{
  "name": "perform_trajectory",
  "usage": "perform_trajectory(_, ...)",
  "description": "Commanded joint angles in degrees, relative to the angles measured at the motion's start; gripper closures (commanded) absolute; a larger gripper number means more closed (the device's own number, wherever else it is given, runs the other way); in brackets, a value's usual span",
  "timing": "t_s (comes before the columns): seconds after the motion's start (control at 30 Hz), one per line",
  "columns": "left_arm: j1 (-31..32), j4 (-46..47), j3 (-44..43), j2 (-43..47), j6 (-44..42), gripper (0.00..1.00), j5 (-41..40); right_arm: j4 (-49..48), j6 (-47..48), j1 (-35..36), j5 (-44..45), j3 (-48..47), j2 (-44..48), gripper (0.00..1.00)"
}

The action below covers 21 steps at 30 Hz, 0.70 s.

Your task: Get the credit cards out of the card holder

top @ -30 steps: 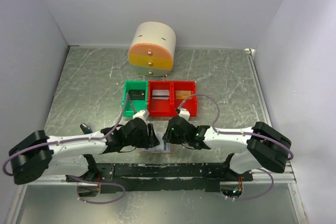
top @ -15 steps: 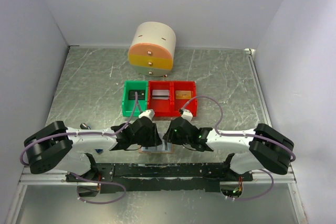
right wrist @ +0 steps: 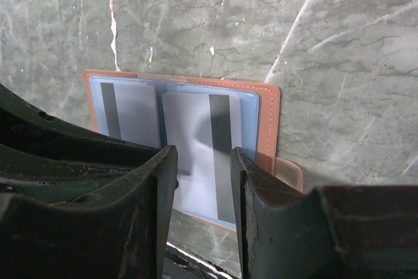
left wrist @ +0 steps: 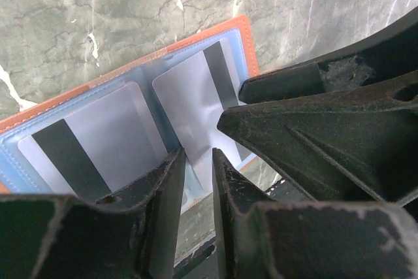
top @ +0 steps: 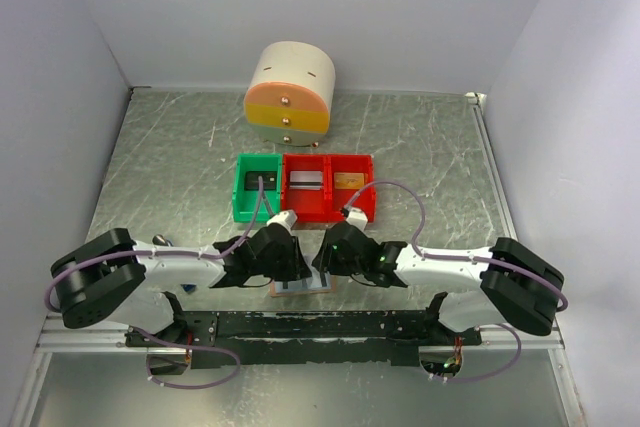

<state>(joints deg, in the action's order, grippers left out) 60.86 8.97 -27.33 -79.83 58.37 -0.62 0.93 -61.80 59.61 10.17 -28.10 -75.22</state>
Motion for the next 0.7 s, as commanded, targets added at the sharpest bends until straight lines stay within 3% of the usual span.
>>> perform_trajectory(0.0,0.4,4.6,1.2,0.4,2.6,0.67,0.3,4.5,-1.2,-0.2,1.5,0.9,0.0,0.62)
perform_trajectory(0.33,0.3,16.5,7.9,1.3,8.6,0.71,-0.5,2.0,2.9,-0.1,-1.4,2.0,0.6,0.63)
perform_trajectory(0.67,0.3,19.0,8.7,1.3,11.1,0.85,-1.0,1.0,2.7,-0.2,-2.8,2.5,-0.1,0.64)
